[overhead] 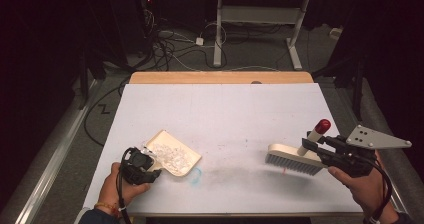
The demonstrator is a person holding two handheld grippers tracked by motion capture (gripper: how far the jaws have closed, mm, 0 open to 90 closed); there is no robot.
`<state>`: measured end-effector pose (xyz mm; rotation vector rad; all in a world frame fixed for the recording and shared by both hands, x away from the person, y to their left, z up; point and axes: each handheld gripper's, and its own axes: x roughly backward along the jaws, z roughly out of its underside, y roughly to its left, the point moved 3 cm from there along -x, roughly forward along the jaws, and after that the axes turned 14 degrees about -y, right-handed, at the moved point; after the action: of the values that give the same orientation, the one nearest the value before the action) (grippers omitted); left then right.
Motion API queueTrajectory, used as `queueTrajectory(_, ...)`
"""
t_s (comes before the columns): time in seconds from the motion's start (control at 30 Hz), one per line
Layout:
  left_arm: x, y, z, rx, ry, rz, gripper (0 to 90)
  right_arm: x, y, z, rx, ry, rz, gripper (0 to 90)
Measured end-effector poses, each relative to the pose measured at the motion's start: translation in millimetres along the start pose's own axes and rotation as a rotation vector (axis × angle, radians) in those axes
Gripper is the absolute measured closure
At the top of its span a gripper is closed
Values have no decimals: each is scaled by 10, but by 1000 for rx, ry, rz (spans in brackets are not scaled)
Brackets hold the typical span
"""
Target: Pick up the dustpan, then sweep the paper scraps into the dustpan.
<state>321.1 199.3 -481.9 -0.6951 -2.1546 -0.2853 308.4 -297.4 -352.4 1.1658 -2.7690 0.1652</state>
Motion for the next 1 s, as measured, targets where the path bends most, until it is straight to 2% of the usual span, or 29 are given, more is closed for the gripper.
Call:
queueTrajectory(0.23, -3, 42, 6, 21, -16, -11, 627, -6, 26, 39, -12, 64, -48, 700)
queueTrajectory(0.73, -20, 89, 17, 46, -28, -15, 627, -24, 13, 80, -31, 132, -78, 699)
queueTrajectory(1.0, -35, 171, 17, 86, -50, -53, 627, -10, -63, 83, -38, 163, -83, 699)
